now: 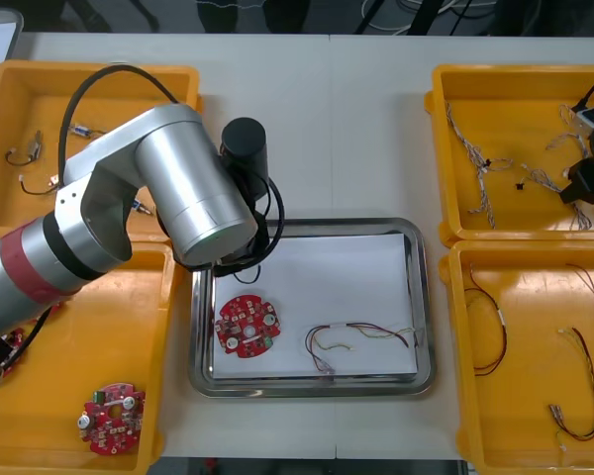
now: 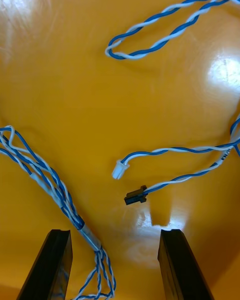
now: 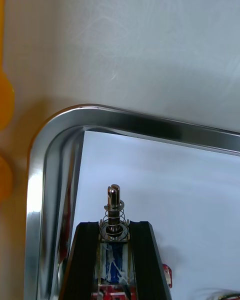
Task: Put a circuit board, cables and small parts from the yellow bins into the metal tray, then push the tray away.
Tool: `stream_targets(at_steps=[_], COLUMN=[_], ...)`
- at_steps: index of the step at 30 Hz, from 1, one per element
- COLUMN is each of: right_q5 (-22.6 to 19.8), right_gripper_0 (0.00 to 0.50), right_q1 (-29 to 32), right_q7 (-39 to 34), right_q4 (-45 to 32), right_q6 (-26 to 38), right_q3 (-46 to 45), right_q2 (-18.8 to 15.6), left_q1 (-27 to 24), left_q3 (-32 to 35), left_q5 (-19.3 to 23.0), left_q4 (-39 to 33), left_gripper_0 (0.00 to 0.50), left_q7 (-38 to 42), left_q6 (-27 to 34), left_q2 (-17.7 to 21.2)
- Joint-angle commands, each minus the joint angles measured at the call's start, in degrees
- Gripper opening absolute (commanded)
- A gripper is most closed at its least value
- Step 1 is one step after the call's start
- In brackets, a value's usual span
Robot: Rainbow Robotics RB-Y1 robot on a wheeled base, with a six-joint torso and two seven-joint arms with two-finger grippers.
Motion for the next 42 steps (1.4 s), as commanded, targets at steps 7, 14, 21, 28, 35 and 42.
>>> stream_targets(at_steps=[7,14,21,28,35,42], right_q5=[-2.06,-2.85,-3.82,-5.58,-6.54,-6.63], right_gripper_0=[0.500,0.500,0.500,0.458,0.000,0.000], right_q1=[0.13,2.42,4.00,5.23,5.67,5.67], right_q7=[0.41,1.12,1.47,1.82,2.44,2.61], right_q4=[-0.63,-0.63,-0.63,-0.63,-0.63,-2.22], right_q6=[-2.31,-3.71,-4.42,-4.59,-4.86,-4.33], right_q3=[0.16,0.16,0.16,0.16,0.16,0.07], right_q2=[0.58,1.02,1.20,1.37,1.46,1.37], left_q1=[1.48,1.92,2.27,2.27,2.27,2.18], left_q3=[-3.72,-5.21,-5.30,-5.30,-5.30,-5.30], left_q5=[-5.29,-5.11,-5.11,-5.46,-5.64,-6.17], left_q4=[0.69,1.84,2.19,2.45,2.45,2.36], left_gripper_0=[0.000,0.000,0.000,0.126,0.424,0.500], left_q7=[-1.19,-1.01,-0.84,0.04,0.66,1.27], left_q6=[-4.79,-4.97,-5.41,-6.55,-6.81,-6.90], left_q2=[-1.63,-1.63,-1.63,-1.63,-1.63,-1.63])
